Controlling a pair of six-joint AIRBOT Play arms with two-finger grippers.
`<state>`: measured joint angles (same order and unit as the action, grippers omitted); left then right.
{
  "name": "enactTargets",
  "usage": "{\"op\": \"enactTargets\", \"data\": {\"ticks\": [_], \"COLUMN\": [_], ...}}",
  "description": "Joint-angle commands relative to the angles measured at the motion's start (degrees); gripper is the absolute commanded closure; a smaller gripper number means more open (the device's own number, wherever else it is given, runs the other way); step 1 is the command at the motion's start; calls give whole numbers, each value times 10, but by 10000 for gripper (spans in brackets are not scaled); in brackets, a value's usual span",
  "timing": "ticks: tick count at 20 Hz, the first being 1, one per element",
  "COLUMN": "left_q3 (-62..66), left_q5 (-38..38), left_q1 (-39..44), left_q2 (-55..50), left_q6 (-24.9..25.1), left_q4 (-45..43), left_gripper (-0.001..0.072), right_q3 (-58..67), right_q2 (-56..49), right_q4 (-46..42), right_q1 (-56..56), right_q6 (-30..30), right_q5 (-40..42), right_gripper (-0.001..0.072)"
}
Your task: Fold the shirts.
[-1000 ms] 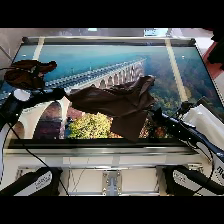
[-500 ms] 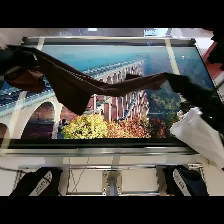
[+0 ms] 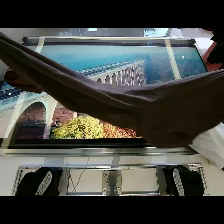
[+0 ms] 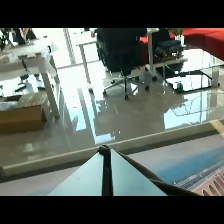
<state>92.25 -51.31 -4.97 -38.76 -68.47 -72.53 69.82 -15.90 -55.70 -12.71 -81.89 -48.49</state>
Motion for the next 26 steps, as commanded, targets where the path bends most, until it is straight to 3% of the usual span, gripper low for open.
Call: {"op": "enactTargets", "data": {"ticks": [1, 5, 7, 10, 13, 16, 17, 19, 20, 21, 24, 26], "left_q3": [18, -2, -16, -16, -15, -15, -15, -13, -1, 18, 82, 104], "left_q5": [-45, -131, -105, -44, 23, 105, 138, 200, 208, 201, 149, 88], "left_q1": [0, 1, 1, 1, 8, 17, 17, 17, 17, 17, 4, -19], "left_q2": [-17, -153, -240, -377, -490, -562, -572, -575, -574, -574, -554, -517], "left_q6": [-24, -40, -58, -124, -135, -135, -137, -137, -137, -136, -136, -128], "left_q4": [-5, 6, -24, -75, -35, 19, 38, 66, 71, 69, 67, 61], "left_gripper": [696, 696, 696, 695, 694, 680, 629, 179, 42, 45, 45, 45], "right_q3": [36, 34, 35, 35, 35, 35, 35, 35, 37, 43, 61, 61], "right_q2": [-64, -247, -355, -521, -667, -768, -786, -798, -795, -791, -745, -686], "right_q4": [-28, 17, 57, 98, 101, 115, 123, 136, 138, 142, 133, 91], "right_q1": [-2, -1, 0, 30, 87, 148, 164, 188, 191, 191, 163, 123], "right_q6": [-4, 44, 76, 116, 115, 112, 112, 112, 112, 112, 113, 112], "right_q5": [23, -4, 13, 61, 148, 286, 333, 418, 445, 450, 409, 330], "right_gripper": [687, 686, 686, 686, 684, 682, 679, 641, 492, 351, 328, 331]}}
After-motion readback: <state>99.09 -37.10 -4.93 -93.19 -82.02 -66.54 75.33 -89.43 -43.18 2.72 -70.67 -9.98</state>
